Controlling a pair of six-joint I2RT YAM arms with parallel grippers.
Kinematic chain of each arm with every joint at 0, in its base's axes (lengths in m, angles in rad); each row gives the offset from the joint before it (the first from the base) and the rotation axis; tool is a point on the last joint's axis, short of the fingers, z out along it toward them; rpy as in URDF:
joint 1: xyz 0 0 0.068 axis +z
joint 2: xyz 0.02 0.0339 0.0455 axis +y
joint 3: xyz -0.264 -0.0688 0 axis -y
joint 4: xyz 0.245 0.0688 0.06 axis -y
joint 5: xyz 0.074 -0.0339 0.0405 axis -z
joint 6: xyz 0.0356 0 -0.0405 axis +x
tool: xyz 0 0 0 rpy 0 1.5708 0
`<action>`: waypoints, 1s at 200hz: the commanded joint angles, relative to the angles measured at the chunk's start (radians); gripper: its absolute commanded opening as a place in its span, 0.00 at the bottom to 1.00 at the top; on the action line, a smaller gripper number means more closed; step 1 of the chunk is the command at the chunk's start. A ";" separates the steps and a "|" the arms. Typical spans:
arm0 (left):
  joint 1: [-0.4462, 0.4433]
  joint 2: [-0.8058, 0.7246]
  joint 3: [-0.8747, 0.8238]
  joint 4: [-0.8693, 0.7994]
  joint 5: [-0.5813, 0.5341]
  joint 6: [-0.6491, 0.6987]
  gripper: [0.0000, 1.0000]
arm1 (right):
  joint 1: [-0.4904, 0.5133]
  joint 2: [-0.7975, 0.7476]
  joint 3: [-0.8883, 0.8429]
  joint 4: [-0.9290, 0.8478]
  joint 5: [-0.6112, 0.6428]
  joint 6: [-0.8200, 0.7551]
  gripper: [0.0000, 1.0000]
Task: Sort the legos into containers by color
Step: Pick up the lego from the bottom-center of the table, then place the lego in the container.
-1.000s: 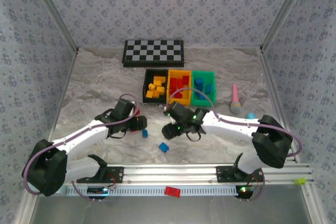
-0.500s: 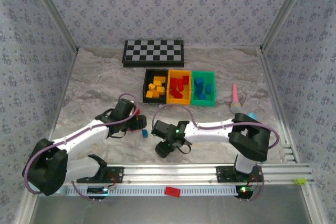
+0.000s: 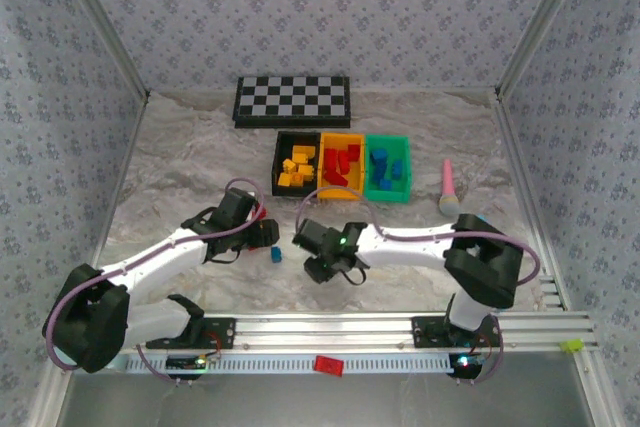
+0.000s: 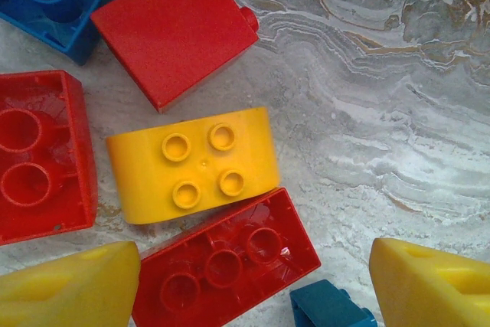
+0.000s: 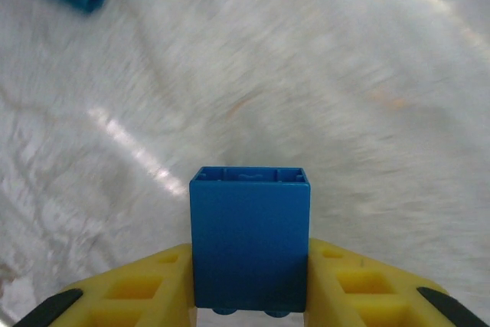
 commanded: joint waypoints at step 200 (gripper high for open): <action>-0.158 -0.026 0.072 -0.150 -0.107 -0.016 0.77 | -0.617 -0.022 0.141 0.025 0.048 0.008 0.64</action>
